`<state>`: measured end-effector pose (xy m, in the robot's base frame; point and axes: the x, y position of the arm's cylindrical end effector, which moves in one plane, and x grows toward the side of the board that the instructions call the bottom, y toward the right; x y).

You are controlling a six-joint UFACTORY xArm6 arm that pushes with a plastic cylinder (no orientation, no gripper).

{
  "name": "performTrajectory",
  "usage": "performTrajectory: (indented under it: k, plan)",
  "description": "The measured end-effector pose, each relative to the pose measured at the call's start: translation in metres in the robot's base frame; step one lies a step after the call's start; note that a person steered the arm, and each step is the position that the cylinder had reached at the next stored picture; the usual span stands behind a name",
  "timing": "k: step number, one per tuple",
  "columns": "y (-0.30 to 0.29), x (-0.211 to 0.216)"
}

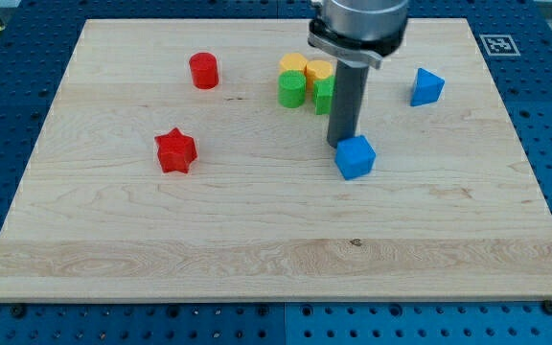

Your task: Nudge blue triangle down a bit

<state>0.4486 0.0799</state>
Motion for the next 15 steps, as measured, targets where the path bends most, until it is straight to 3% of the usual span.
performTrajectory:
  k: [2,3,5,7,9,11,15]
  plan:
    - [0.034,0.025]
    - [0.037,0.017]
    - [0.132,0.012]
    - [0.143,0.008]
    - [0.191,-0.043]
    - [0.197,-0.107]
    - [0.183,-0.124]
